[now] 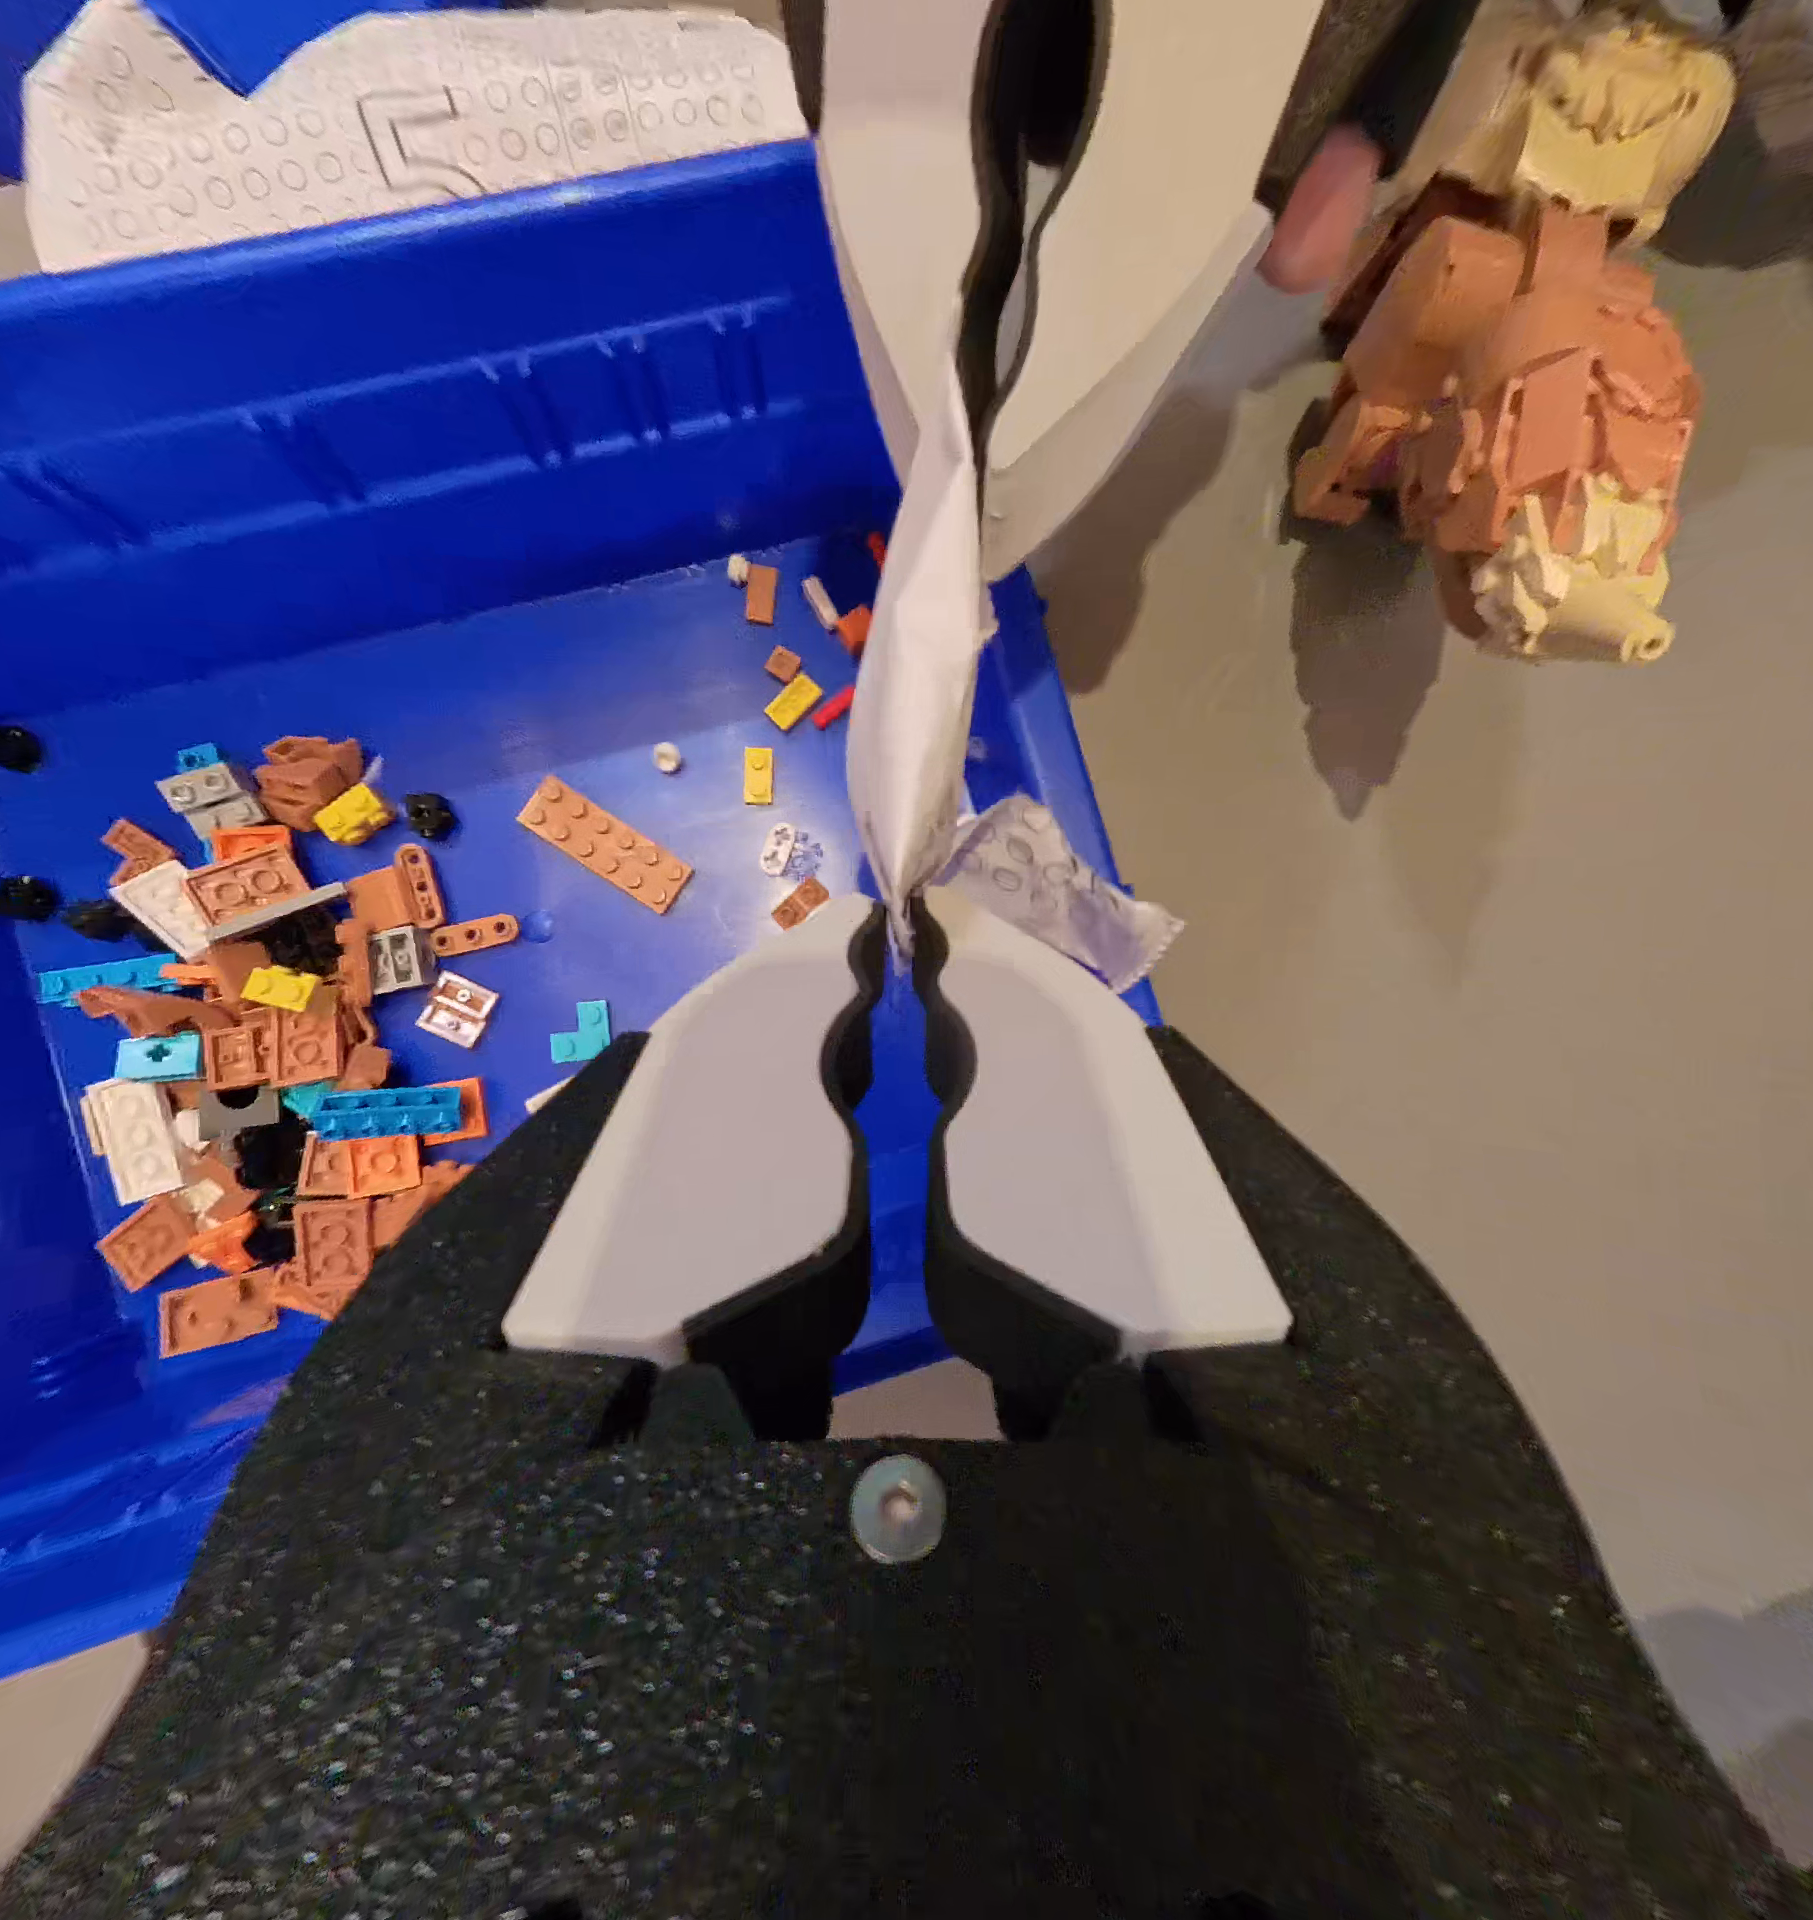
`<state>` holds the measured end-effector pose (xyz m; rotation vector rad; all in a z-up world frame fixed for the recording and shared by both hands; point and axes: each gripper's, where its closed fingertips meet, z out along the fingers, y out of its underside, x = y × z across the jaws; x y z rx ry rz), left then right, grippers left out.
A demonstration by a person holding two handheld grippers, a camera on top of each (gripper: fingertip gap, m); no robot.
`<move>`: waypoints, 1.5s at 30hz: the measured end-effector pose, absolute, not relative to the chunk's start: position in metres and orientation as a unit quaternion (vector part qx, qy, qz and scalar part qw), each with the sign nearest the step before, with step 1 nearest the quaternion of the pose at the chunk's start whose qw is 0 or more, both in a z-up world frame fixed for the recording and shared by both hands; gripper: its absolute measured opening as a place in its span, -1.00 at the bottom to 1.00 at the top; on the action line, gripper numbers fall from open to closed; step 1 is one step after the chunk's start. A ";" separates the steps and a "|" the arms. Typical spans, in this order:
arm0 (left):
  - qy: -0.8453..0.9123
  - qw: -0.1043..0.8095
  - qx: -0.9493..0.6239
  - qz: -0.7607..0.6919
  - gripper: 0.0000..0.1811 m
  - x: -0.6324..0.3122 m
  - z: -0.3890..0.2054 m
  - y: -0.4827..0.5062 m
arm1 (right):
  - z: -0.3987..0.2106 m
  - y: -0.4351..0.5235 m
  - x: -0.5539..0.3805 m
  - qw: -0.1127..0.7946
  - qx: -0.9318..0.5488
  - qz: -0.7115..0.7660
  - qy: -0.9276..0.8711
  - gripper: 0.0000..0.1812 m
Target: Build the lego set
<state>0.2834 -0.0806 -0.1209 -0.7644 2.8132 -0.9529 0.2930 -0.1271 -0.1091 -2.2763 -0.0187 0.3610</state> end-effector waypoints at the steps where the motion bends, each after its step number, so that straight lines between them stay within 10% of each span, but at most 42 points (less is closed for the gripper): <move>1: 0.921 0.045 -0.247 -0.297 -0.94 0.284 -0.123 -0.078 | -0.112 -0.128 0.293 0.399 -0.907 0.138 -0.010 -1.00; 16: 0.868 0.044 -0.262 -0.420 -0.77 0.285 -0.088 -0.076 | -0.103 -0.124 0.292 0.399 -0.904 0.154 0.008 -1.00; 26: 0.837 0.016 -0.284 -0.467 -1.00 0.280 -0.090 -0.079 | -0.097 -0.120 0.296 0.412 -0.901 0.135 0.016 -0.85; 45: 0.432 0.034 -0.273 -0.859 -0.99 0.203 0.033 -0.021 | -0.010 -0.104 0.232 0.513 -0.853 0.084 -0.051 -0.65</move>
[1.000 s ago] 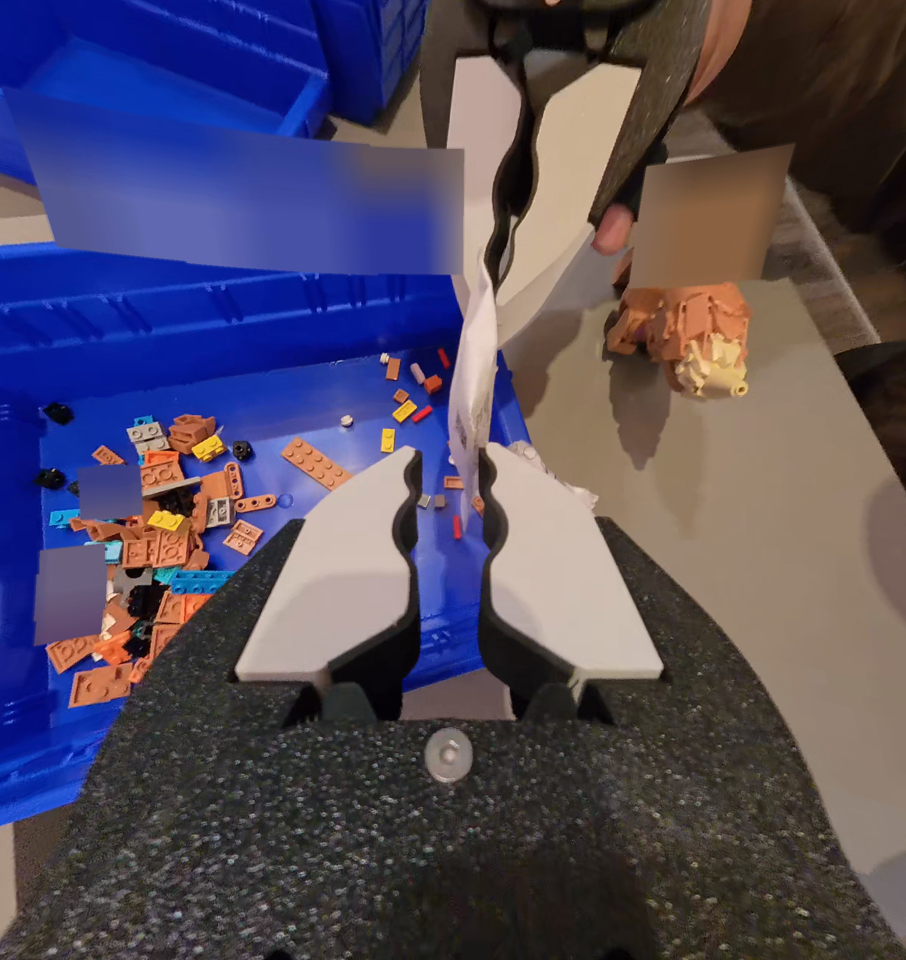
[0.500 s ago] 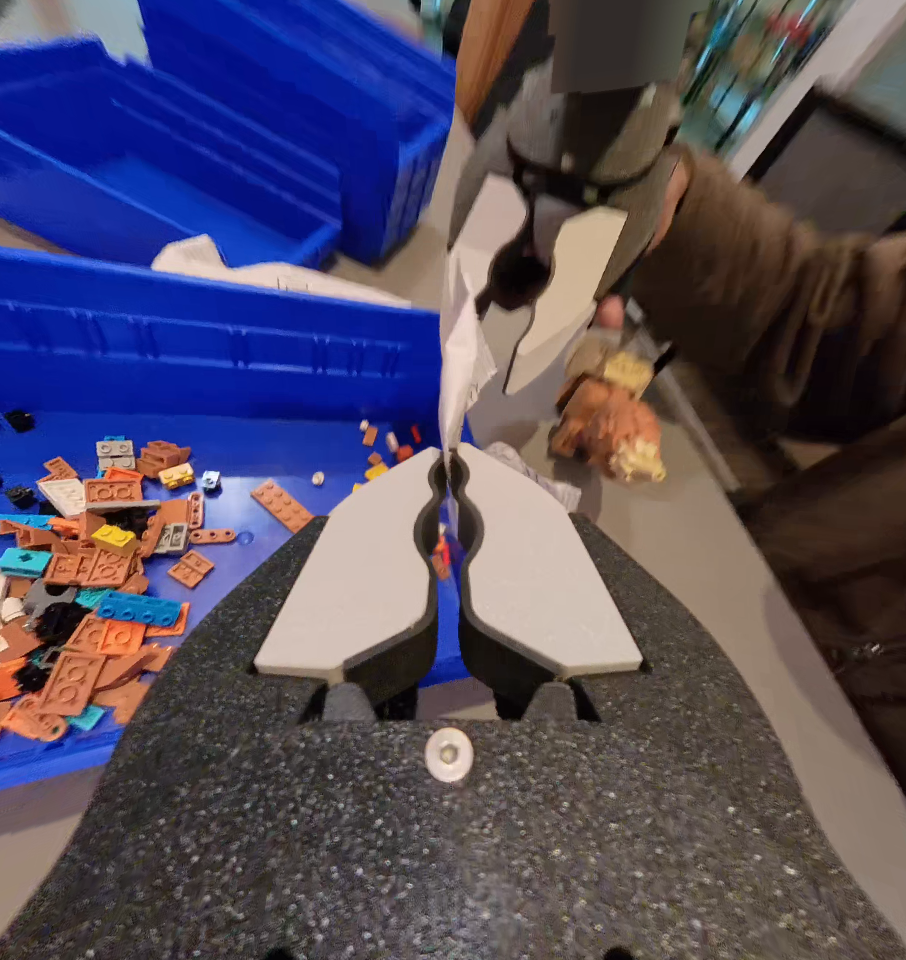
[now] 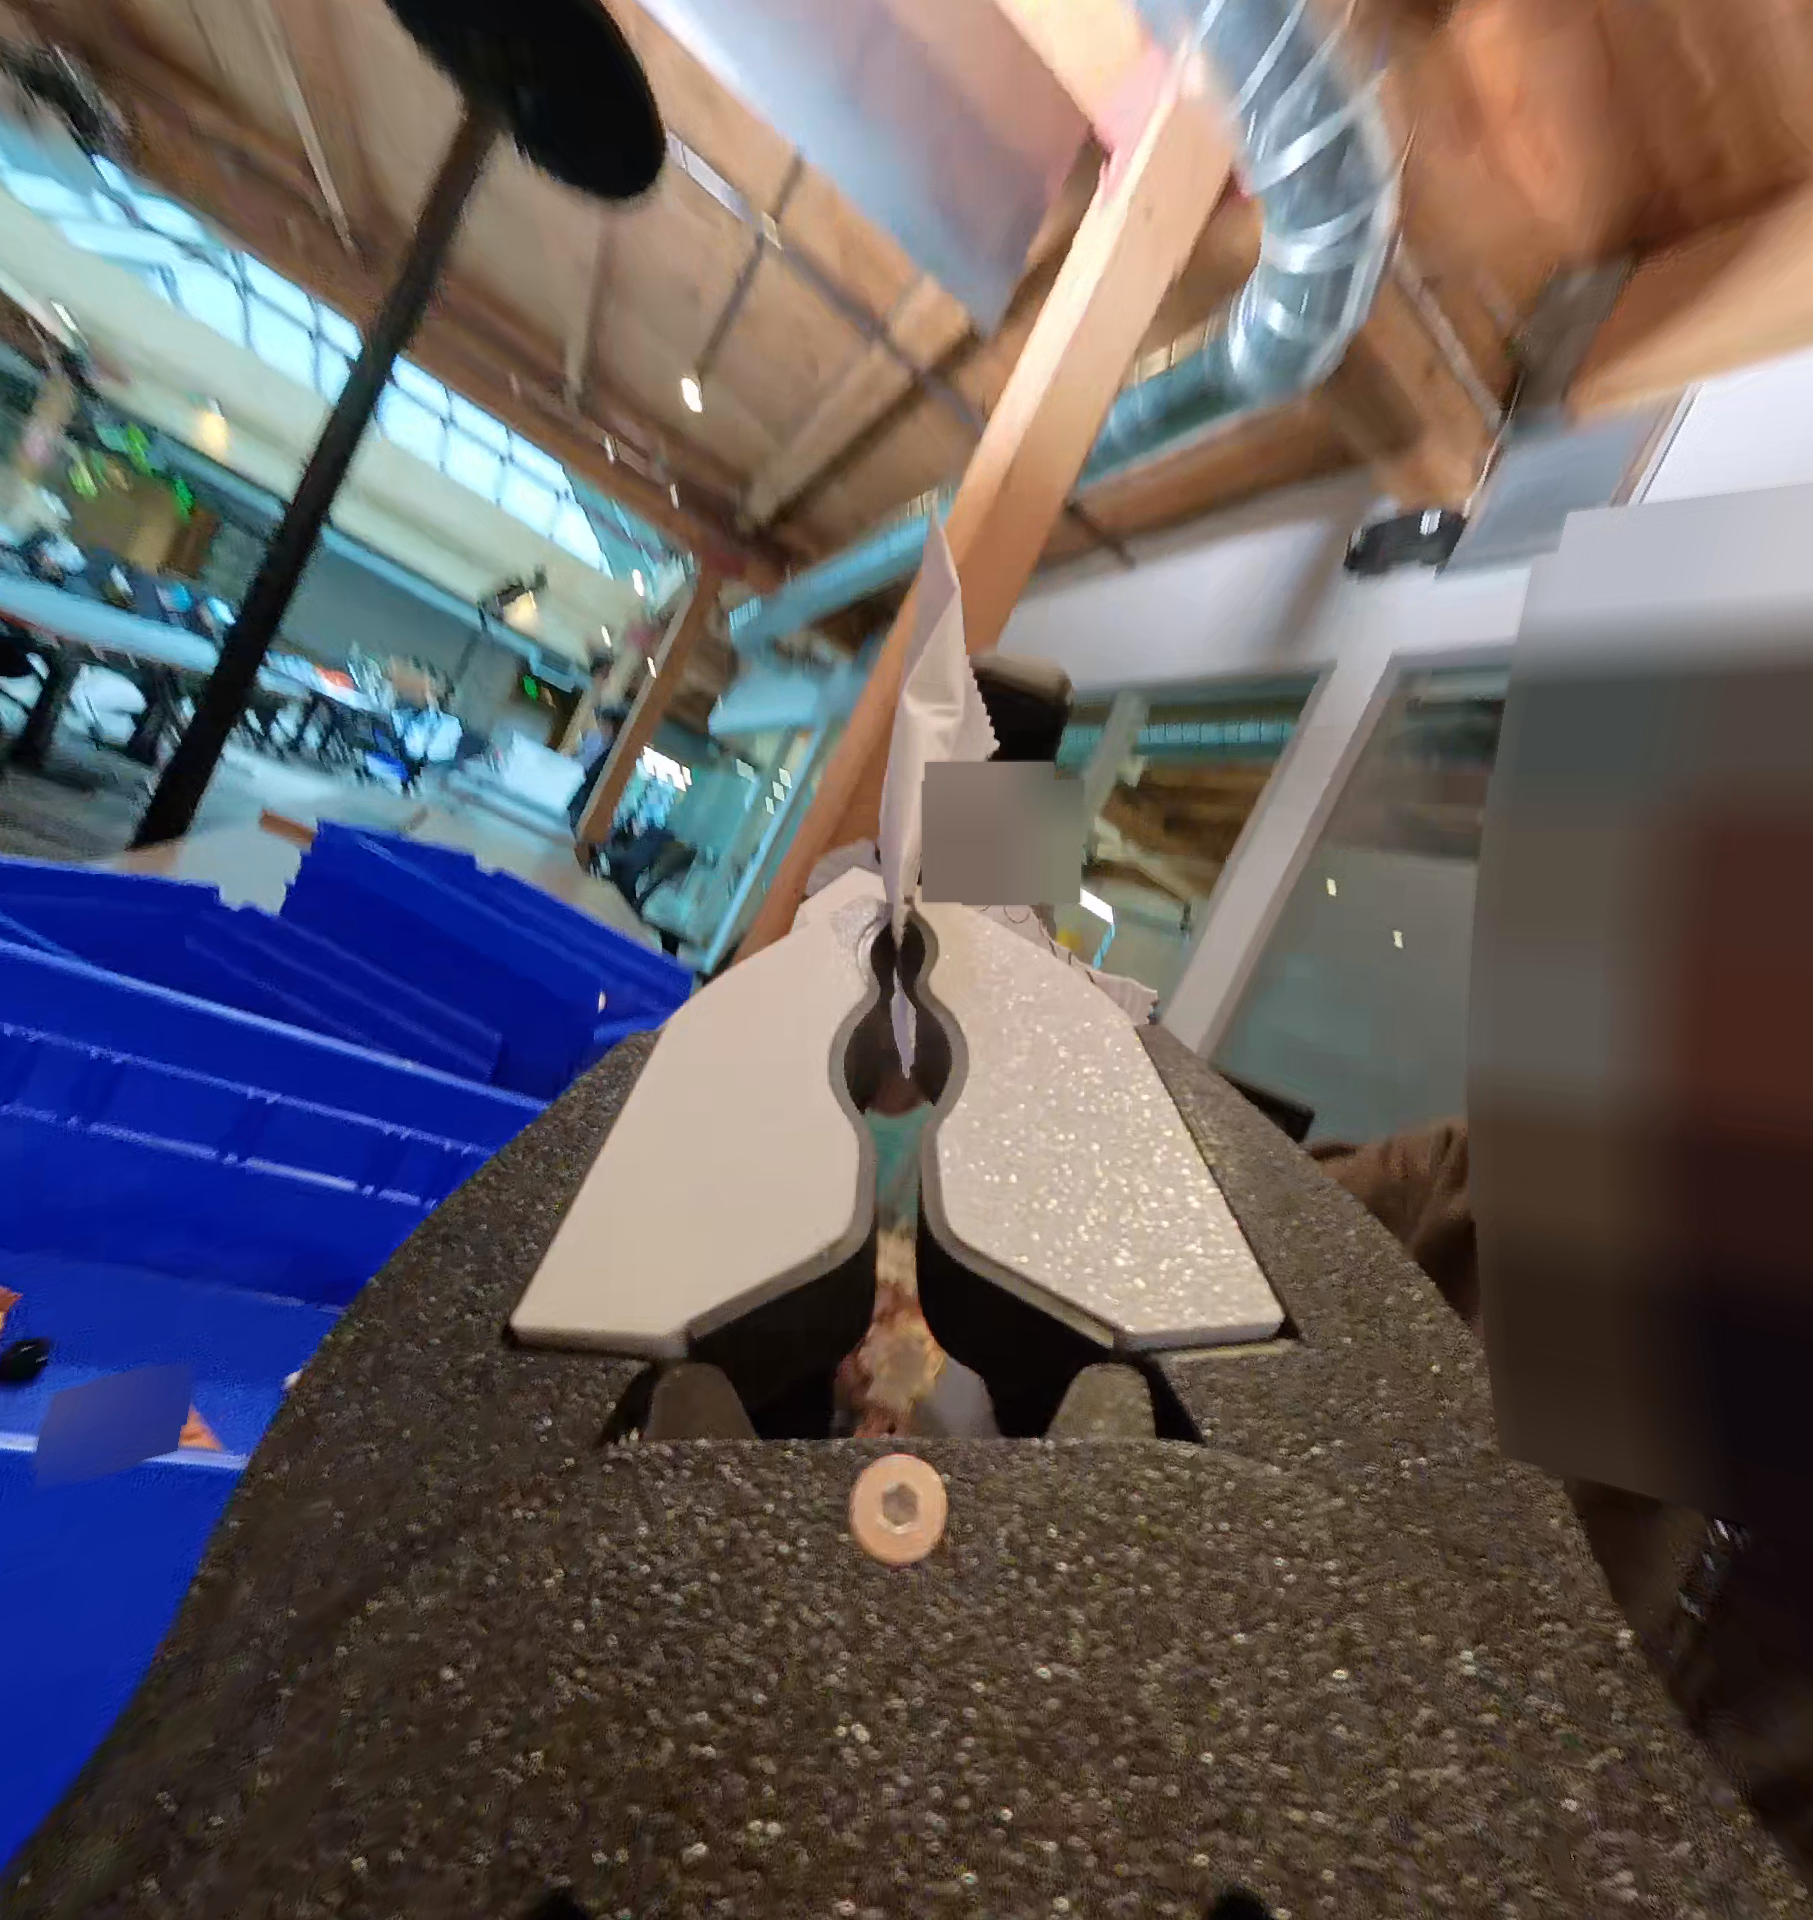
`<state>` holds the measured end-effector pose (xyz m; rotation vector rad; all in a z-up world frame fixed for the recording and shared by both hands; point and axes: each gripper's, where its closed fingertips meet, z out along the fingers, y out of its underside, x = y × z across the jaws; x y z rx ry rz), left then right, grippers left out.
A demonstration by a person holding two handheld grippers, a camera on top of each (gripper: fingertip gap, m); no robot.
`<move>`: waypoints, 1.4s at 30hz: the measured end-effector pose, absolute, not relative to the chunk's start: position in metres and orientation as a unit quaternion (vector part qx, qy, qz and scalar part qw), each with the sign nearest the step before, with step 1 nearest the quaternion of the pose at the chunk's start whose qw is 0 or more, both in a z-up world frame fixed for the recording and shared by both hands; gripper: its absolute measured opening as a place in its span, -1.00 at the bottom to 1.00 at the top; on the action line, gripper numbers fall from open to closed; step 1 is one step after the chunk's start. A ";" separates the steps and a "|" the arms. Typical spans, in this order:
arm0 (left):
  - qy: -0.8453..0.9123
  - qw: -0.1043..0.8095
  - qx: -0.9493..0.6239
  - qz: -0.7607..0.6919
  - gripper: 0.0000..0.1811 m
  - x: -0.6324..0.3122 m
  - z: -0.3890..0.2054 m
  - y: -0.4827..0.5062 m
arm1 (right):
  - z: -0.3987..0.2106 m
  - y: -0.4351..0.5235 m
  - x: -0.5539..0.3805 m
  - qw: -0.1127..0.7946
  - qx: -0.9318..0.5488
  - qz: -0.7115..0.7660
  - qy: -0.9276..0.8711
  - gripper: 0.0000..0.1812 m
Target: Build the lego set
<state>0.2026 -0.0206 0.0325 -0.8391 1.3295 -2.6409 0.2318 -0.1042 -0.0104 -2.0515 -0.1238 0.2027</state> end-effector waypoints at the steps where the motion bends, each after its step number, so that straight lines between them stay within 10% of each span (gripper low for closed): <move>1: 0.405 0.048 -0.276 -0.870 -0.99 0.193 0.036 -0.018 | -0.005 -0.101 0.223 0.517 -0.851 0.073 -0.057 -0.63; 11: 0.314 0.137 -0.316 -0.885 -0.99 0.102 0.034 -0.035 | -0.003 -0.058 0.119 0.543 -0.826 -0.086 -0.128 -0.50; 26: 0.293 0.169 -0.326 -0.883 -0.99 0.015 0.019 -0.034 | 0.010 -0.050 0.025 0.616 -0.744 0.240 -0.098 -0.84; 42: 0.367 0.161 -0.305 -0.864 -0.76 -0.031 0.017 -0.056 | 0.030 -0.066 -0.021 0.602 -0.767 0.199 -0.102 -1.00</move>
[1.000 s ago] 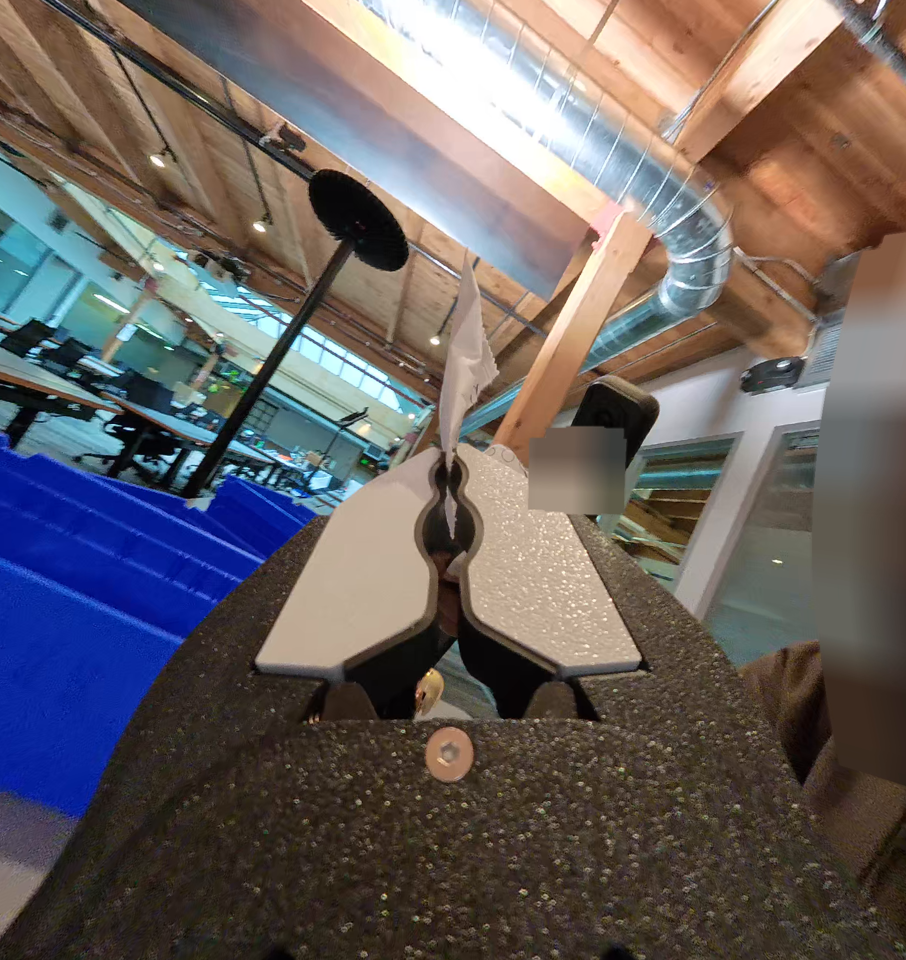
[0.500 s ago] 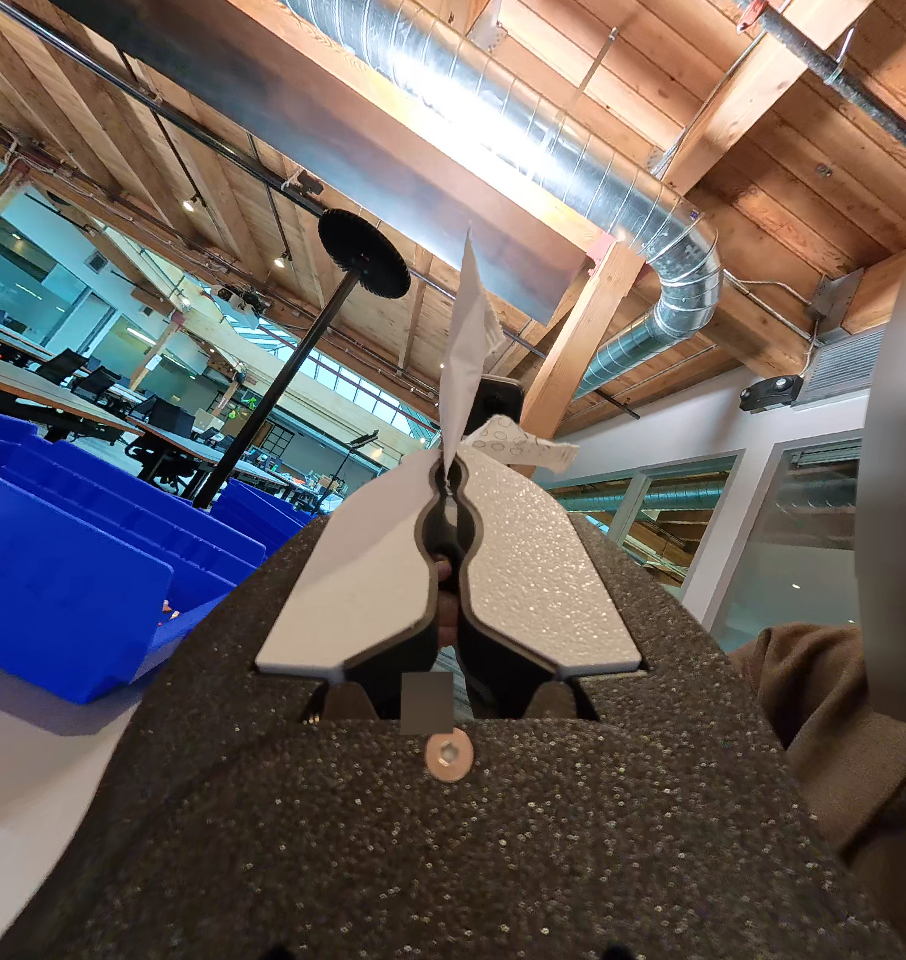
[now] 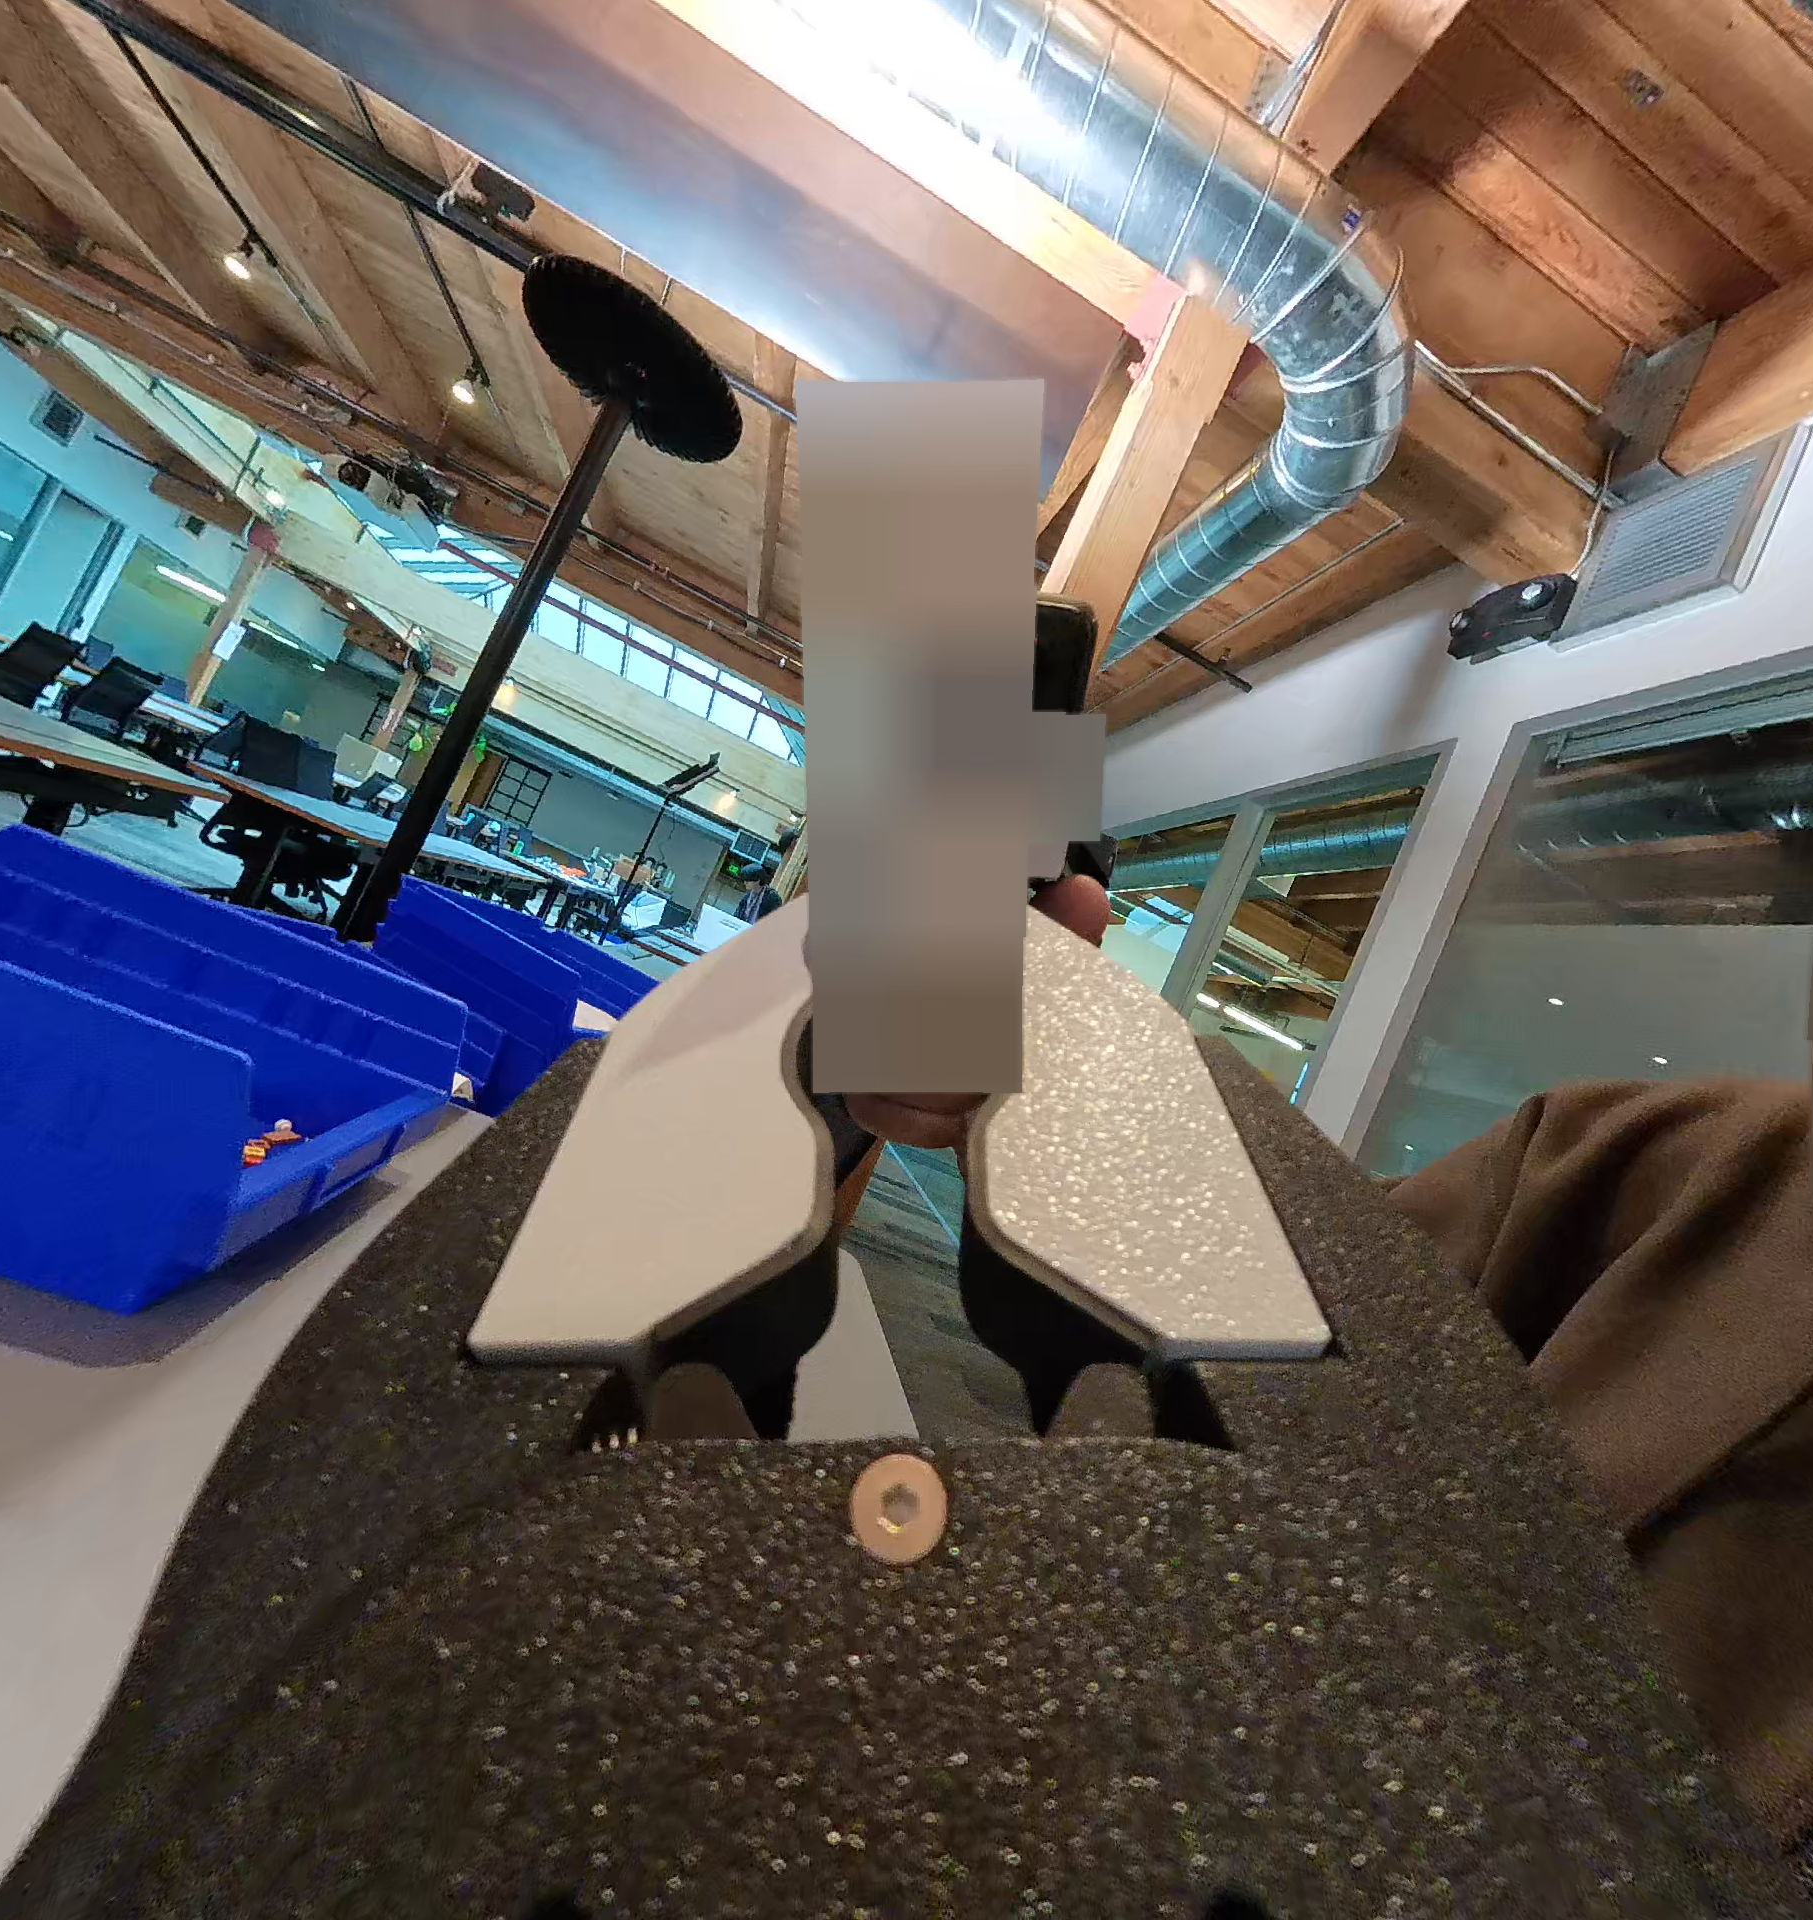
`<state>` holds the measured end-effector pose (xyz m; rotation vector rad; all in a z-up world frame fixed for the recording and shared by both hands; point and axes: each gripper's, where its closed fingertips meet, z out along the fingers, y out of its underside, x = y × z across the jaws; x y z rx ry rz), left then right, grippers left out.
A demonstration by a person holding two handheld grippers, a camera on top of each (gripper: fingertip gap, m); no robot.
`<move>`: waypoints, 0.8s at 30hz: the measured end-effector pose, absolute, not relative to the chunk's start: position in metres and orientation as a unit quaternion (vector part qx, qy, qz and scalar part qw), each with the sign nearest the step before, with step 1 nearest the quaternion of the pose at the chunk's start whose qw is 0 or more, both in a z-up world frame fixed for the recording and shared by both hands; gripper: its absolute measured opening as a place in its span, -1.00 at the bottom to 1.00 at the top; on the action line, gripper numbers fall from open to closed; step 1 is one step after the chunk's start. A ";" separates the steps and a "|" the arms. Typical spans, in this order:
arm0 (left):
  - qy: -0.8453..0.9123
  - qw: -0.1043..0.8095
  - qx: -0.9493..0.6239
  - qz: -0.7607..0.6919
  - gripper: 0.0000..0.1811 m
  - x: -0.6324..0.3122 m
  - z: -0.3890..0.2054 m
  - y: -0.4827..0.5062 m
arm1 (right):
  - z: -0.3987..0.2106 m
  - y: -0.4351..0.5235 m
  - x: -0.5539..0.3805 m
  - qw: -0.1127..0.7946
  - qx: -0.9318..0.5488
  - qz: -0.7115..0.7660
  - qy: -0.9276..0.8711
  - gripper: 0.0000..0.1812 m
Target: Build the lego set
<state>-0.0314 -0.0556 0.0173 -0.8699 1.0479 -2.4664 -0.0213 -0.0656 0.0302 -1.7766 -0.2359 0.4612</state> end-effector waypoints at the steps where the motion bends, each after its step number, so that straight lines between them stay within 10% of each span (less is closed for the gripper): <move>1: 0.367 0.166 -0.299 -0.865 -0.74 -0.036 0.020 -0.054 | 0.031 -0.068 -0.024 0.598 -0.771 0.189 -0.107 -0.99; 19: 0.353 0.192 -0.280 -0.872 -1.00 -0.067 0.034 -0.030 | 0.030 -0.062 -0.062 0.575 -0.785 0.174 -0.153 -0.73; 24: 0.350 0.202 -0.270 -0.874 -0.98 -0.071 0.032 -0.032 | 0.022 -0.060 -0.065 0.580 -0.781 0.165 -0.160 -0.99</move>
